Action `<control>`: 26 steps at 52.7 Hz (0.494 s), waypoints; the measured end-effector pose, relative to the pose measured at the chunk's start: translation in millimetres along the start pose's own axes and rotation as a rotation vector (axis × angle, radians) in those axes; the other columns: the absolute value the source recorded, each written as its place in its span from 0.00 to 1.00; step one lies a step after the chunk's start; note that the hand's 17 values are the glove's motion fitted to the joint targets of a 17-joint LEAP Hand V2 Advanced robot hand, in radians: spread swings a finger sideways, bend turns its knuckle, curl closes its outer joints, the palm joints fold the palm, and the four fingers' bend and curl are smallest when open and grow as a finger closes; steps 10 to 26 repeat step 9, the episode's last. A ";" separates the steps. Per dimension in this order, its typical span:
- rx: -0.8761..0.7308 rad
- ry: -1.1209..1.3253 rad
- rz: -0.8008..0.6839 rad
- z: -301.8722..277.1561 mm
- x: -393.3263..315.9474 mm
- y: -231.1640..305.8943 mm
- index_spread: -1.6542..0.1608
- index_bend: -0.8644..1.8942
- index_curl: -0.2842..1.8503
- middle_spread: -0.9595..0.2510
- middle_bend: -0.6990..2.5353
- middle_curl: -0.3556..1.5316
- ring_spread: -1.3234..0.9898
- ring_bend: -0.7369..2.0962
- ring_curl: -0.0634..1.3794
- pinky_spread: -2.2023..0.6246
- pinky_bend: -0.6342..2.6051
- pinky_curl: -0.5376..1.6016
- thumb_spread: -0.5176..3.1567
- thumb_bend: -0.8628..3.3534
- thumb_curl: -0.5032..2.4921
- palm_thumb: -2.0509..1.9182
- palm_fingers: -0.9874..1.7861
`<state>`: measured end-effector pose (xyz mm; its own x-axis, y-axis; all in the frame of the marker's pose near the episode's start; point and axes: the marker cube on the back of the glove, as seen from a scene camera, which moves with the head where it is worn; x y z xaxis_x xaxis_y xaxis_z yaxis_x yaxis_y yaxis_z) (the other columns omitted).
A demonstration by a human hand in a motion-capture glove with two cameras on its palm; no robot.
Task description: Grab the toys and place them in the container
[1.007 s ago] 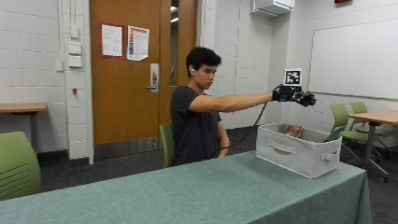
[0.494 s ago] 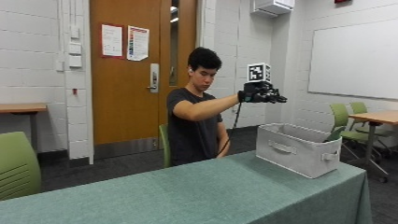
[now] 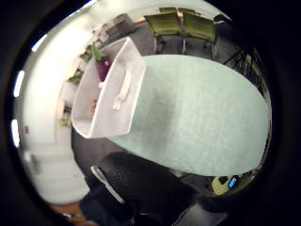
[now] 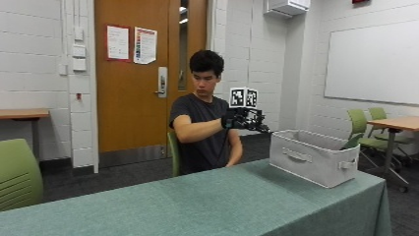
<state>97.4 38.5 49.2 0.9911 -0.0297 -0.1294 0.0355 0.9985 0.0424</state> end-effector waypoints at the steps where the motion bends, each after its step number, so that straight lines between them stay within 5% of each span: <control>1: -0.003 -0.006 -0.002 1.3 0.6 0.6 0.79 0.39 0.37 0.73 0.30 0.42 0.45 0.42 0.22 0.73 0.44 0.40 0.37 0.17 0.22 0.46 0.37; 26: -0.010 -0.036 -0.023 4.6 0.9 2.4 0.79 0.39 0.37 0.73 0.30 0.42 0.45 0.41 0.22 0.73 0.41 0.39 0.37 0.17 0.21 0.46 0.38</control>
